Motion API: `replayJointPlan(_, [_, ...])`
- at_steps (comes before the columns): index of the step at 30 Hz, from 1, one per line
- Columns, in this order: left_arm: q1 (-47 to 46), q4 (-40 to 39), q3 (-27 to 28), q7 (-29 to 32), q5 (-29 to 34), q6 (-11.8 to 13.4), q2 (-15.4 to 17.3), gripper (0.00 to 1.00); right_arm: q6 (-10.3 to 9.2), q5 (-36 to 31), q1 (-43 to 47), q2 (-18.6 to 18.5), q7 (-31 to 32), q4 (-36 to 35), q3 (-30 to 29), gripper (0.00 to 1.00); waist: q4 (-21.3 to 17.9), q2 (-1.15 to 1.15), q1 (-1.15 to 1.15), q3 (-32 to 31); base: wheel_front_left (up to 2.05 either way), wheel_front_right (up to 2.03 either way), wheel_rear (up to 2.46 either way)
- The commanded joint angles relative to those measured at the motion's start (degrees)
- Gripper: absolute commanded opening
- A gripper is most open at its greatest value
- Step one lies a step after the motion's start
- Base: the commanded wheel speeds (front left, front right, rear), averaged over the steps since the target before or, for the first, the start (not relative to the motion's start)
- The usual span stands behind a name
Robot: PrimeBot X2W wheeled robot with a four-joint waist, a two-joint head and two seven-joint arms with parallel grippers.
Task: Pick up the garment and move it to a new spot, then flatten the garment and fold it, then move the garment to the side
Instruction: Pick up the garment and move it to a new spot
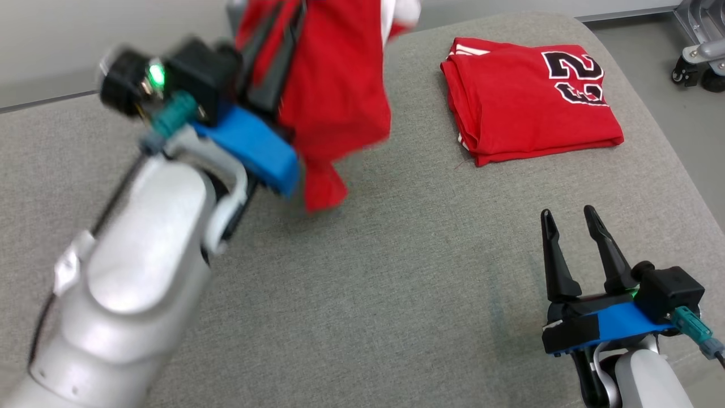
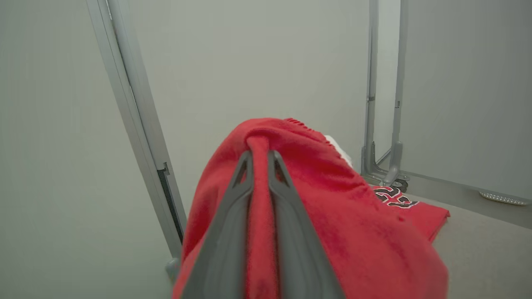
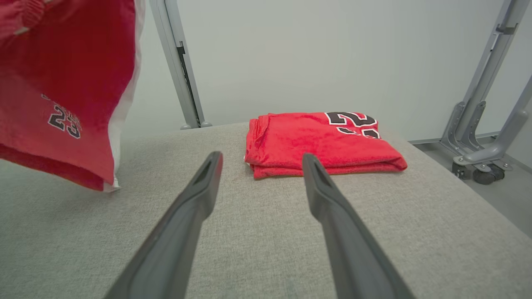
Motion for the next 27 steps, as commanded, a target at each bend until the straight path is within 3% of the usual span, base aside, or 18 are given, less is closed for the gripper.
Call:
replayJointPlan(1, [2.16, 0.33, -0.50, -0.56, -0.29, 0.53, -0.09, 0.00, 0.01, 0.53, -0.71, 0.04, -0.35, 0.25, 0.17, 1.00, 0.12, 0.00, 0.00, 0.05, 0.00, 0.00, 0.00])
replayJointPlan(7, [13.86, 3.77, -2.83, -3.66, -1.68, 1.80, -1.07, 0.00, 0.01, 0.79, -1.29, 0.03, -0.54, 1.20, 0.70, 1.00, 0.25, 0.00, 0.00, 0.17, 0.00, 0.00, 0.00])
replayJointPlan(15, [23.43, 8.31, -6.43, -5.75, -3.17, 1.13, -2.95, 0.00, 0.01, 0.22, -0.25, 0.03, -0.57, 1.91, 0.63, 1.00, 1.31, 0.00, 0.00, -1.23, 0.00, 0.00, 0.00])
replayJointPlan(16, [23.65, 8.79, -6.75, -6.38, -3.00, 1.15, -3.37, 0.63, 0.01, 0.15, -0.10, 0.04, -0.54, 2.11, 0.59, 1.00, 1.68, 0.00, 0.00, -1.55, 0.00, 0.00, 0.00])
replayJointPlan(17, [23.72, 9.42, -7.18, -6.71, -2.69, 1.21, -3.53, 1.00, 0.01, 0.18, 0.00, 0.04, -0.53, 2.31, 0.91, 1.00, 1.88, 0.00, 0.00, -1.80, 0.00, 0.00, 0.00])
replayJointPlan(27, [22.10, 7.73, -2.21, -11.90, -2.08, 4.40, -2.92, 1.00, 0.01, -0.39, 1.91, 0.00, -0.53, 3.62, 0.80, 1.00, 5.70, 0.00, 0.00, -5.63, 0.00, 0.00, 0.00])
